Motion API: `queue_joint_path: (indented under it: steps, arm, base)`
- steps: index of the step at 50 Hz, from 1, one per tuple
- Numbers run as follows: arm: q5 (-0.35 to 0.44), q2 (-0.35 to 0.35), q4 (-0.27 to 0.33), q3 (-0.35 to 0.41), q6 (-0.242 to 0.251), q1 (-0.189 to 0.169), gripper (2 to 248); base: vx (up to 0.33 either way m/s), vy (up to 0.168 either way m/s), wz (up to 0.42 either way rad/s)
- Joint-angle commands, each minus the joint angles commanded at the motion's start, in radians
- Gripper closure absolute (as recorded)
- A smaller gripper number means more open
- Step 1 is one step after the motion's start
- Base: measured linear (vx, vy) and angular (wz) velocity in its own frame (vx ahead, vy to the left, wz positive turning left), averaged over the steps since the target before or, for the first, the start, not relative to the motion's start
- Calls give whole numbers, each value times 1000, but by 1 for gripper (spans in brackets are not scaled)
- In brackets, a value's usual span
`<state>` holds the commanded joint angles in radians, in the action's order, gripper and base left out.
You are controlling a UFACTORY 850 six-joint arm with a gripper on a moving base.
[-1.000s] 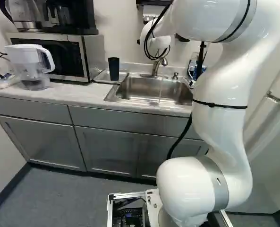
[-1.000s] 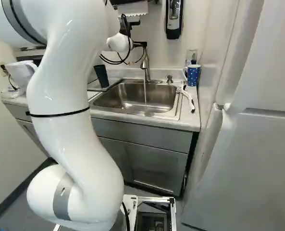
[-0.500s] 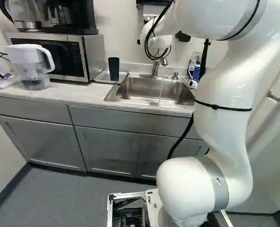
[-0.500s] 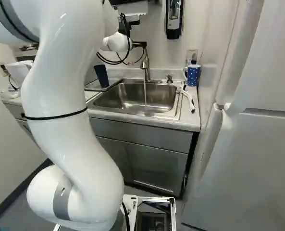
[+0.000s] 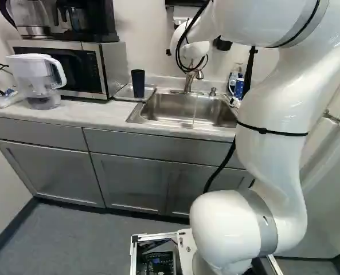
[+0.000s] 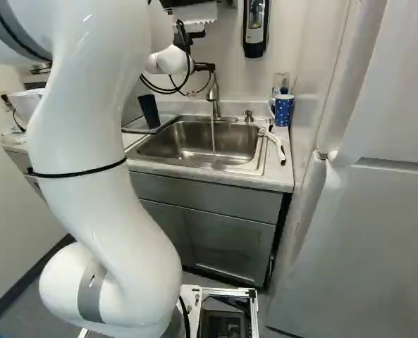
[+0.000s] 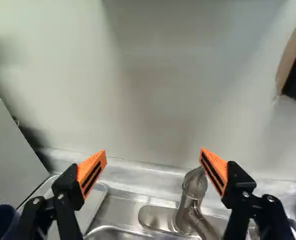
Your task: Rinse the cup and place it in the tray
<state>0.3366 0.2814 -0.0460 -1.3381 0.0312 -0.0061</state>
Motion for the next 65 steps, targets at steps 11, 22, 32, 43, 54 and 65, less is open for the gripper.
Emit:
queue_joint_path:
  steps: [11,22,32,43,54,65]
  arm:
    - [-29,-16,0,18,0,0,3]
    - [-33,-28,0,32,0,0,3]
    - [-33,-28,0,32,0,0,3]
    - [-33,-54,0,61,0,0,3]
    - [-33,-107,0,119,0,-7,3]
    - [-33,-156,0,172,0,-22,3]
  base:
    - [6,1,3]
    - [0,0,0]
    - [0,0,0]
    - [0,0,0]
    - [0,0,0]
    - [0,0,0]
